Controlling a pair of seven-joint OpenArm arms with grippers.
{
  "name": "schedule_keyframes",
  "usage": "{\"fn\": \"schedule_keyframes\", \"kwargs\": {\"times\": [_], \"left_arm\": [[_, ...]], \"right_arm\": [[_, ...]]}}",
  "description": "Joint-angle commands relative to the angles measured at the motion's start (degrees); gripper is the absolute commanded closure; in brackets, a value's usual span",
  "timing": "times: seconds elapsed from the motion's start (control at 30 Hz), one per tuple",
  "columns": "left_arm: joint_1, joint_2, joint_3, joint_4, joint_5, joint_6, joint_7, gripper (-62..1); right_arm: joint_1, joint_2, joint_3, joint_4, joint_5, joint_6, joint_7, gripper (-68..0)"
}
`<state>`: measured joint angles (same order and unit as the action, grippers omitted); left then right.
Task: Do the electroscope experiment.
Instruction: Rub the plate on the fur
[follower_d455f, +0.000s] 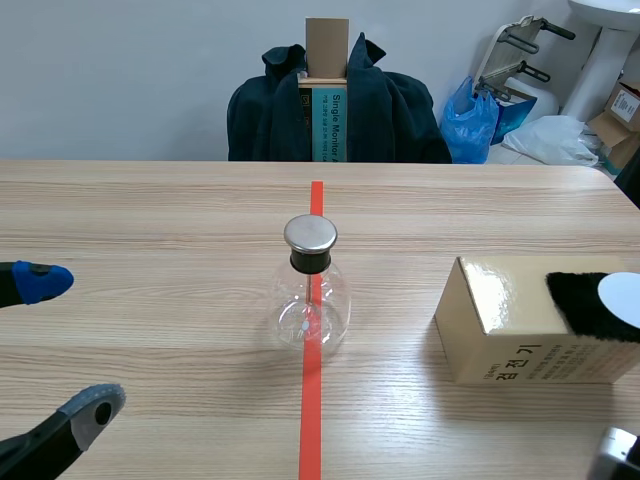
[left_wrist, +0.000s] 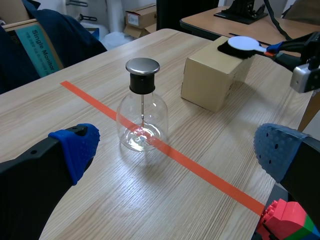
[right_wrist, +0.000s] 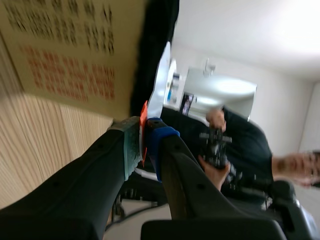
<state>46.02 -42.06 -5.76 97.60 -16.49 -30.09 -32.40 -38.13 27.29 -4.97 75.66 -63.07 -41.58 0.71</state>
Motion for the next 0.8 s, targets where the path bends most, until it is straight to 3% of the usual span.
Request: {"fn": "schedule_keyframes", "kwargs": {"times": [0.0, 0.1, 0.23, 0.37, 0.4, 0.53, 0.67, 0.73, 0.77], "left_arm": [[-0.17, 0.31, -0.15, 0.28, -0.37, -0.02, -0.76, -62.3], [-0.17, 0.28, -0.15, 0.28, -0.37, -0.02, -0.76, -62.3], [-0.17, 0.31, -0.15, 0.28, -0.2, 0.13, -0.76, -62.3], [-0.17, 0.31, -0.15, 0.28, -0.2, 0.13, -0.79, -62.3], [-0.17, 0.31, -0.15, 0.28, -0.2, 0.13, -0.76, -62.3], [-0.17, 0.28, -0.15, 0.28, -0.17, 0.35, -0.76, -62.3], [-0.17, 0.31, -0.15, 0.28, -0.17, 0.35, -0.76, -62.3], [-0.17, 0.31, -0.15, 0.28, -0.17, 0.35, -0.76, -62.3], [-0.17, 0.28, -0.15, 0.28, -0.15, 0.35, -0.76, -62.3]], "right_arm": [[-0.13, 1.07, 0.48, 0.63, -1.31, -3.28, 3.8, -0.7], [-0.13, -0.11, 0.42, 0.63, -1.18, -3.28, 6.51, -0.7], [-0.98, -0.44, 0.66, 0.5, -0.39, -3.28, -0.42, -0.7], [-1.18, -0.33, 0.24, 0.52, -1.68, -3.28, 8.04, -0.7], [-1.07, -0.55, -0.02, 0.52, -1.64, -3.28, 8.13, -0.7], [-1.27, -1.07, 0.02, 0.35, -0.61, -3.28, -1.51, -0.7], [-1.36, -0.66, 0.02, 0.42, -1.46, -3.28, 6.05, -0.7], [-1.27, -1.55, 0.02, 0.44, -1.4, -3.28, 5.46, -0.7], [-1.25, -1.86, 0.04, 0.42, -1.11, -3.28, 2.67, -0.7]]}}
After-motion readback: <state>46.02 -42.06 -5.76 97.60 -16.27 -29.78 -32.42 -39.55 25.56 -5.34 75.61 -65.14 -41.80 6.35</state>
